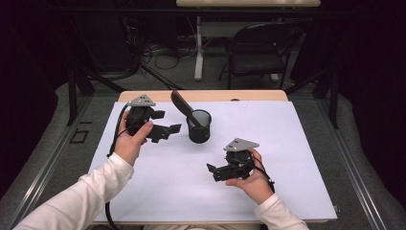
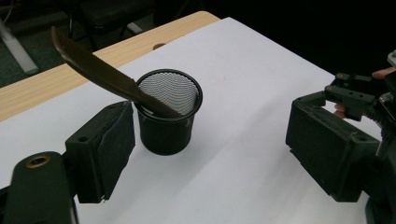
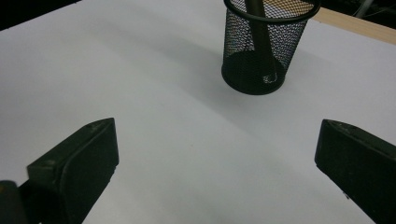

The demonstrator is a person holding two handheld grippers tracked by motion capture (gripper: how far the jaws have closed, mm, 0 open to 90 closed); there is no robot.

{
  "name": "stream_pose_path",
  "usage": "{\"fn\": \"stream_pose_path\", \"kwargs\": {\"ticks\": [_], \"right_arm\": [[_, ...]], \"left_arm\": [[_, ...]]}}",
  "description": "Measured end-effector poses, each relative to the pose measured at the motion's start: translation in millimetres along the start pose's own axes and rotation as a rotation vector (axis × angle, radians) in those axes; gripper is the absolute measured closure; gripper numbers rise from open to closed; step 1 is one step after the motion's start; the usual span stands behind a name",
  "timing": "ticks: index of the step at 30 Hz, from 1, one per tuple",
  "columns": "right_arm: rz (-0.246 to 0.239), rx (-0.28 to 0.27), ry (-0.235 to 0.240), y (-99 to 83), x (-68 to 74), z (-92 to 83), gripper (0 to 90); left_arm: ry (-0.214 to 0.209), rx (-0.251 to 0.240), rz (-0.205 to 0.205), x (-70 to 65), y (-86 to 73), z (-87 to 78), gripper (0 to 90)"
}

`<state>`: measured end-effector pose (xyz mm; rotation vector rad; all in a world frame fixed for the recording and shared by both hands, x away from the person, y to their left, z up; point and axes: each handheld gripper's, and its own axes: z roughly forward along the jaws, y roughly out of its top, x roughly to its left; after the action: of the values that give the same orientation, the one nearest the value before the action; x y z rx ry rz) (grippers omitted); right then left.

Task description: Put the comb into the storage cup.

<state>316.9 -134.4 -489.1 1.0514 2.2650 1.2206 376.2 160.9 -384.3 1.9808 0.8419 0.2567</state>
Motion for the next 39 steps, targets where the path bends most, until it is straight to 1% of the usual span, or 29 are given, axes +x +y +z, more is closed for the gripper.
{"fn": "stream_pose_path", "kwargs": {"ticks": [3, 7, 9, 15, 19, 23, 28, 32, 34, 39], "right_arm": [[0.005, -0.007, 0.004, 1.6, -2.5, -5.3, 0.0], [0.007, 0.001, -0.002, 3.5, -7.5, -14.8, 0.0], [0.006, 0.001, -0.007, 4.2, -10.4, -19.8, 0.0], [0.021, -0.011, -0.038, 4.0, -20.6, -34.7, 0.0], [0.031, -0.015, -0.061, 1.0, -25.8, -42.2, 0.0], [0.035, -0.016, -0.076, -3.0, -29.4, -48.1, 0.0], [0.047, -0.022, -0.084, -7.7, -31.6, -54.6, 0.0], [0.067, -0.037, -0.09, -10.8, -33.8, -60.6, 0.0], [0.068, -0.039, -0.096, -12.7, -35.3, -63.3, 0.0], [0.083, -0.052, -0.116, -19.2, -39.8, -70.4, 0.0]], "left_arm": [[0.0, -0.005, -0.001, -0.2, -3.0, -3.7, 16.1], [0.005, -0.011, -0.011, 1.2, -8.7, -7.3, 16.1], [-0.003, -0.017, -0.014, 3.1, -11.7, -9.0, 16.1], [0.004, -0.04, -0.03, 8.8, -18.8, -18.7, 16.1], [0.011, -0.048, -0.033, 11.6, -25.3, -26.3, 16.1], [0.029, -0.053, -0.029, 12.5, -33.4, -31.7, 16.1], [0.032, -0.057, -0.036, 12.4, -43.5, -34.8, 16.1], [0.052, -0.055, -0.036, 12.6, -49.9, -38.8, 16.1], [0.06, -0.059, -0.034, 13.0, -53.4, -40.9, 16.1], [0.075, -0.065, -0.053, 16.6, -62.9, -45.7, 16.1]]}}
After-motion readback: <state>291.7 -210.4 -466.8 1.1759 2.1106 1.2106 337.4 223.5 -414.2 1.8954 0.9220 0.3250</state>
